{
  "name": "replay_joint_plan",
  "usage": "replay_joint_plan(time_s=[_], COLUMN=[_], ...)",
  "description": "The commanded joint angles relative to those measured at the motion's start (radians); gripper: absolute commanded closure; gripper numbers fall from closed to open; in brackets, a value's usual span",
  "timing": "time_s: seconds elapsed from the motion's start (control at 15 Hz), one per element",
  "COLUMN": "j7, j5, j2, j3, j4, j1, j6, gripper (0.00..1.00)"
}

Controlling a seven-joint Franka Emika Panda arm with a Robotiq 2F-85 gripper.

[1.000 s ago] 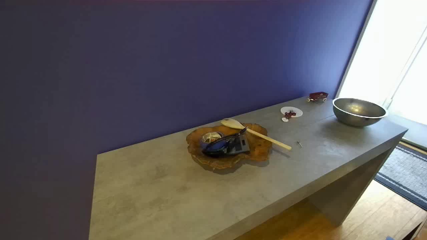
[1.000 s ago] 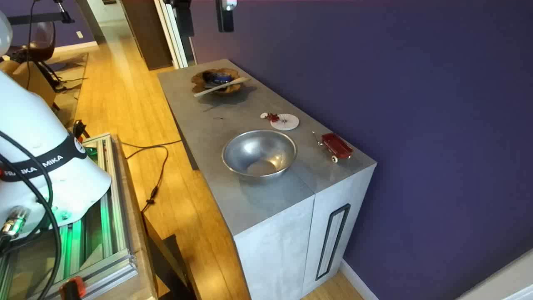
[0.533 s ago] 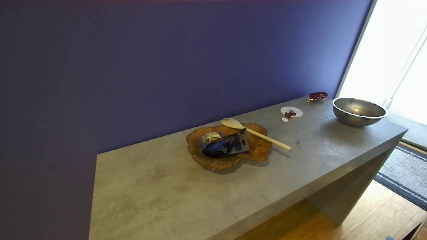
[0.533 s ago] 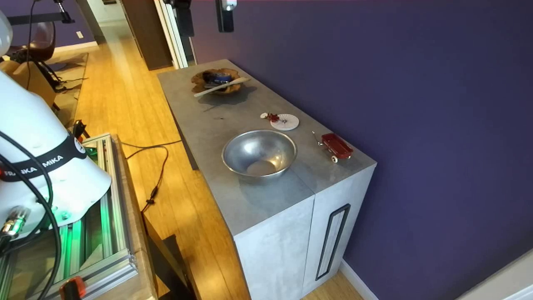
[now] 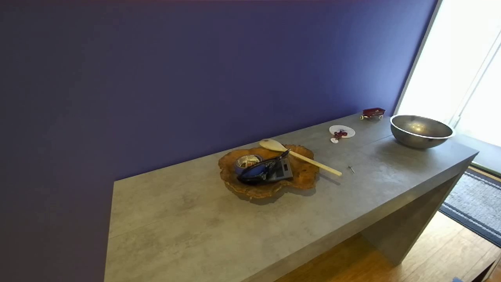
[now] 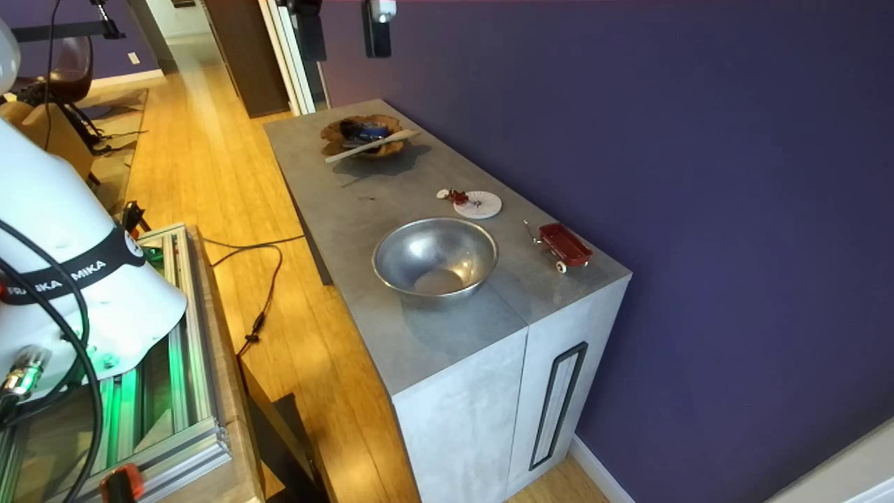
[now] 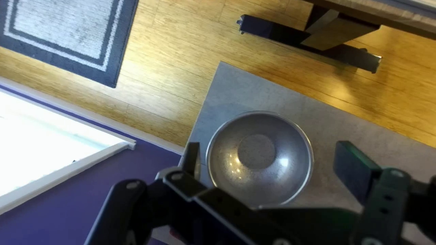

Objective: Pick up the red trolley and move it to the left side of the table, pick up the object from the kitchen counter and put it in th

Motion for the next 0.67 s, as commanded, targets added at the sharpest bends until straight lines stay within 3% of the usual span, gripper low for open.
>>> replay_joint_plan(time_s=[0.0,0.4,0.6], j7=[0.045,0.224,0.35], j5=[0.187,0.482,0.548], j2=[0.111,0.355,0.479], j3=[-0.028,0.001,0.034], j4=[0.091,0.266,0.347], j1=[0.049,0.069,0.055], j6=[-0.007,0.111,0.233], gripper=[0.0,0.0,0.0])
